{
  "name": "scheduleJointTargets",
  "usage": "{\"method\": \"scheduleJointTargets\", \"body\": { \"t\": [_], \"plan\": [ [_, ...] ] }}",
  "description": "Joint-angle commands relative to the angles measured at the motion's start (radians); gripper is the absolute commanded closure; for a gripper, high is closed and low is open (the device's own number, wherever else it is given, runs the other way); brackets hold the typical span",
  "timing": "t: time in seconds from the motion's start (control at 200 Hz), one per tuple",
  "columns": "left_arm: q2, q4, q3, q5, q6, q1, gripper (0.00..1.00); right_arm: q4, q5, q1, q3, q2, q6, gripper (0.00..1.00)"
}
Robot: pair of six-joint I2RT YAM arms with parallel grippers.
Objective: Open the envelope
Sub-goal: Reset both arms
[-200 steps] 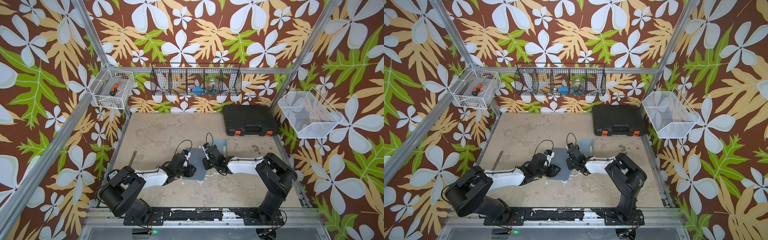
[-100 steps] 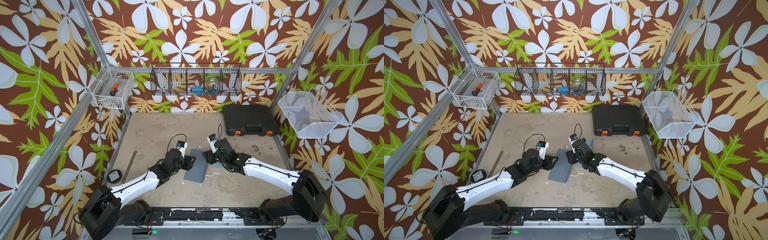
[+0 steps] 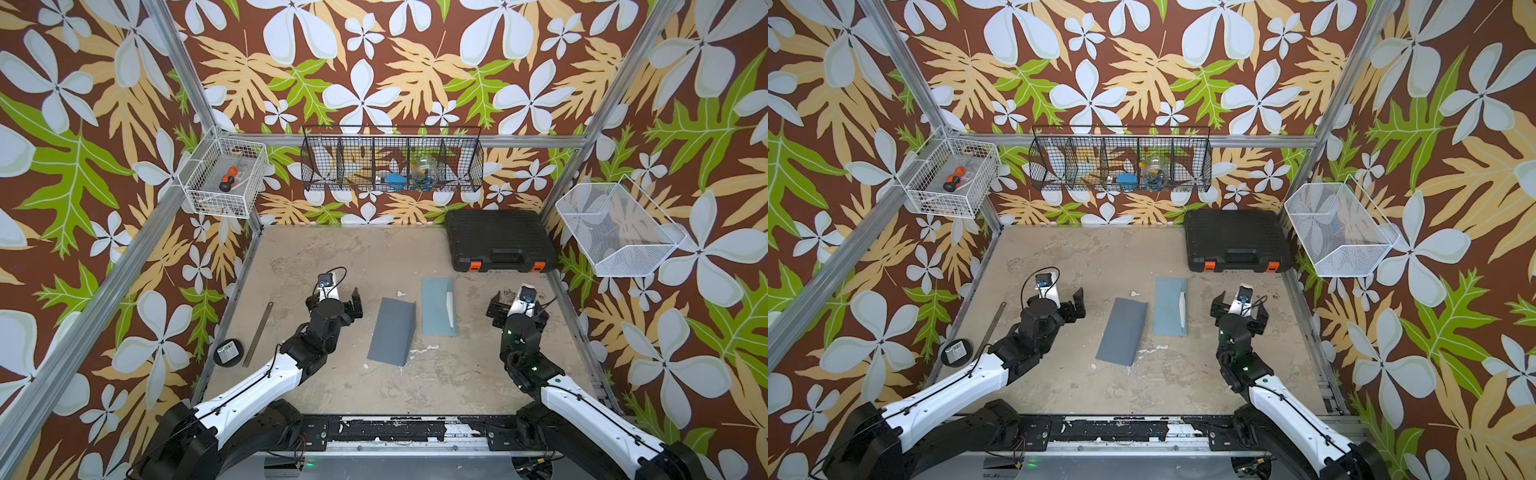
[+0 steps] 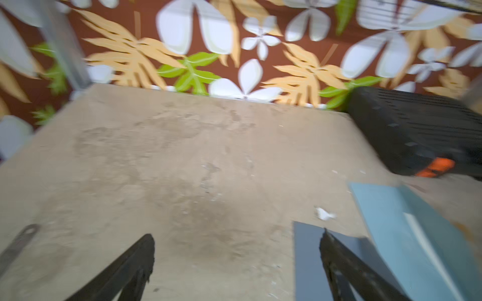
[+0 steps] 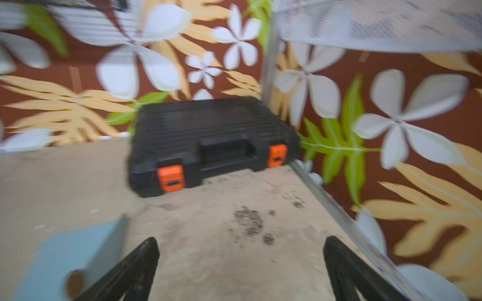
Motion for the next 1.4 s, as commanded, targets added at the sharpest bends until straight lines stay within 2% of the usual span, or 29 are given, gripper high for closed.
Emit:
{"method": "scheduleJointTargets", "body": {
  "t": [0.0, 0.075, 0.175, 0.23, 0.285, 0.33, 0.416, 0.456, 0.491, 0.576, 0.636, 0.726, 0.796, 0.836, 0.881, 0.906, 0.946, 0.996, 1.051, 1.106, 1.397],
  "plan": [
    [0.035, 0.373, -0.106, -0.177, 0.175, 0.067, 0.0, 0.269, -0.033, -0.055, -0.081, 0.063, 0.008, 0.01],
    [0.095, 0.562, -0.167, -0.175, 0.266, 0.132, 0.0, 0.344, -0.066, -0.063, -0.087, 0.159, -0.023, 0.0],
    [0.167, 0.561, -0.165, -0.047, 0.236, 0.251, 0.0, 0.383, -0.147, -0.093, -0.048, 0.308, -0.058, 0.0],
    [0.219, 0.625, -0.176, 0.003, 0.253, 0.287, 0.0, 0.457, -0.17, -0.104, -0.041, 0.381, -0.09, 0.01],
    [0.278, 0.696, -0.184, 0.008, 0.305, 0.293, 0.0, 0.46, -0.21, -0.107, -0.015, 0.413, -0.127, 0.01],
    [0.321, 0.779, -0.202, 0.019, 0.326, 0.293, 0.0, 0.538, -0.266, -0.118, -0.029, 0.432, -0.167, 0.0],
    [0.382, 0.824, -0.213, 0.085, 0.347, 0.297, 0.0, 0.567, -0.406, -0.161, -0.029, 0.449, -0.19, 0.0],
    [0.413, 0.906, -0.231, 0.075, 0.36, 0.296, 0.0, 0.604, -0.464, -0.186, -0.03, 0.466, -0.215, 0.0],
    [0.405, 0.896, -0.233, 0.046, 0.332, 0.301, 0.0, 0.666, -0.497, -0.206, -0.048, 0.486, -0.227, 0.01],
    [0.387, 0.945, -0.277, 0.118, 0.297, 0.344, 0.0, 0.825, -0.617, -0.269, -0.09, 0.594, -0.189, 0.01],
    [0.378, 0.958, -0.292, 0.155, 0.301, 0.35, 0.0, 1.009, -0.635, -0.268, -0.12, 0.681, -0.207, 0.01],
    [0.379, 0.964, -0.298, 0.227, 0.292, 0.378, 0.0, 0.821, -0.628, -0.268, -0.096, 0.601, -0.193, 0.01],
    [0.386, 0.934, -0.281, 0.334, 0.279, 0.421, 0.0, 0.879, -0.592, -0.268, -0.091, 0.641, -0.187, 0.0],
    [0.4, 0.92, -0.278, 0.42, 0.266, 0.456, 0.01, 0.846, -0.568, -0.27, -0.069, 0.649, -0.177, 0.0],
    [0.446, 1.037, -0.309, 0.463, 0.252, 0.483, 0.03, 0.783, -0.572, -0.277, -0.052, 0.632, -0.165, 0.0],
    [0.44, 1.04, -0.309, 0.453, 0.246, 0.487, 0.03, 0.752, -0.572, -0.282, -0.042, 0.624, -0.155, 0.0],
    [0.408, 0.945, -0.295, 0.435, 0.235, 0.486, 0.04, 0.769, -0.575, -0.288, -0.045, 0.628, -0.151, 0.0],
    [0.444, 1.053, -0.316, 0.384, 0.229, 0.486, 0.03, 0.783, -0.574, -0.288, -0.05, 0.634, -0.153, 0.01],
    [0.409, 0.989, -0.314, 0.336, 0.196, 0.485, 0.0, 0.762, -0.574, -0.288, -0.045, 0.626, -0.149, 0.0],
    [0.425, 1.068, -0.342, 0.281, 0.173, 0.485, 0.0, 0.773, -0.573, -0.288, -0.048, 0.628, -0.152, 0.0],
    [0.422, 1.055, -0.334, 0.313, 0.187, 0.485, 0.0, 0.77, -0.574, -0.288, -0.047, 0.626, -0.151, 0.0]
  ]
}}
